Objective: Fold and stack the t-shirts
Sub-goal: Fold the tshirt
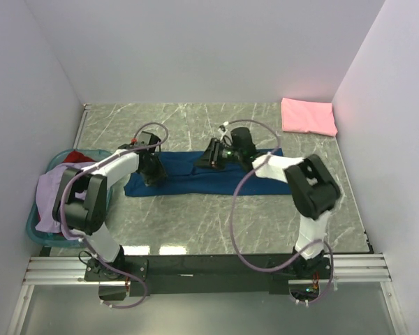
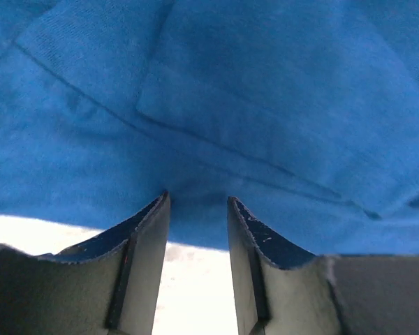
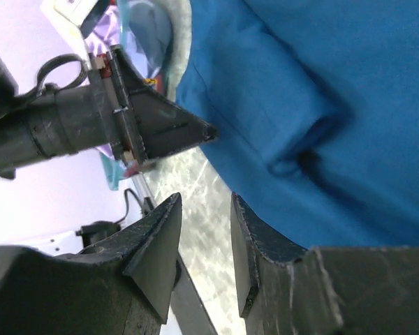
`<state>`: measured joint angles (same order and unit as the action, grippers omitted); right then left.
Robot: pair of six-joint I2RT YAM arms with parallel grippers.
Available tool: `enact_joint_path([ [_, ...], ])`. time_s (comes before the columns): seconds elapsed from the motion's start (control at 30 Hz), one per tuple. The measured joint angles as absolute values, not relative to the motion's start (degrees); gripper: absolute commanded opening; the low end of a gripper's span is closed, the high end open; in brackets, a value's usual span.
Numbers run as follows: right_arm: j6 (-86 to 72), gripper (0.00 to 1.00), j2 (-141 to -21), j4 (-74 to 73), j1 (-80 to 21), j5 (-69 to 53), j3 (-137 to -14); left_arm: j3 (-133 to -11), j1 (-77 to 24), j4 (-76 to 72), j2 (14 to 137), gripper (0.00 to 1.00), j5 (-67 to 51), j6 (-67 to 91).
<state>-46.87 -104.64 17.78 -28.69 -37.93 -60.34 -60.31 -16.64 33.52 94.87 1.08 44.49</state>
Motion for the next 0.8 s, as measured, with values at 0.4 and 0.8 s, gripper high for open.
enact_joint_path([
  [0.4,-50.0,0.41,-119.9,21.8,-23.6,-40.3,-61.7,-63.1,-13.7,33.2,101.1,0.51,-0.5,44.7],
  [0.8,-28.8,0.38,-101.9,-5.3,-23.2,-22.7,-62.7,-71.0,-16.2,38.7,101.8,0.67,4.9,44.2],
])
